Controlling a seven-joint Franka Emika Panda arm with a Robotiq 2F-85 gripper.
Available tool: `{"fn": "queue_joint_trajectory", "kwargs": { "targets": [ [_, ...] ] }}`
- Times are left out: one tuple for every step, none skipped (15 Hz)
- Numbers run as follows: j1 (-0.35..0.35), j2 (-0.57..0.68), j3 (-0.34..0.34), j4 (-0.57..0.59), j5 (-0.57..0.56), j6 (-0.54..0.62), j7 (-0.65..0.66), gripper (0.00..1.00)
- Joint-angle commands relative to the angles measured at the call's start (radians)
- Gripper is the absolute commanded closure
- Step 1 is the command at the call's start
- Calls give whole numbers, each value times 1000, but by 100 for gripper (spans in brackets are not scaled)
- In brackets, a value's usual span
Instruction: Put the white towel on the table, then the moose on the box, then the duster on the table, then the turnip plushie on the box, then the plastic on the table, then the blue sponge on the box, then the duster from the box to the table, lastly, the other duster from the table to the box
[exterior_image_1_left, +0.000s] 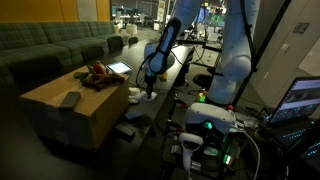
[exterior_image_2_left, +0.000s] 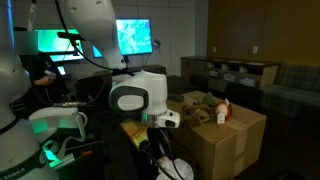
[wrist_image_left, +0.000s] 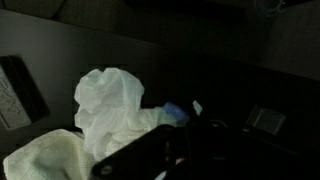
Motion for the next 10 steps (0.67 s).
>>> {"fn": "queue_joint_trajectory", "kwargs": {
  "targets": [
    [-10, 131, -15, 80, -49, 76, 92, 100],
    [10, 150, -43, 88, -74, 103, 129, 100],
    [32, 180, -70, 104, -96, 133, 166, 100],
    [58, 211, -101, 122, -119, 157, 203, 100],
    [88, 236, -139, 137, -140, 178, 239, 100],
    [113, 258, -168, 151, -150, 189, 267, 100],
    [129, 278, -185, 164, -152, 193, 286, 100],
    [146, 297, -202, 176, -151, 200, 303, 100],
    [160, 311, -213, 186, -145, 202, 316, 99],
    [161, 317, -209, 193, -137, 194, 321, 73]
  ]
}}
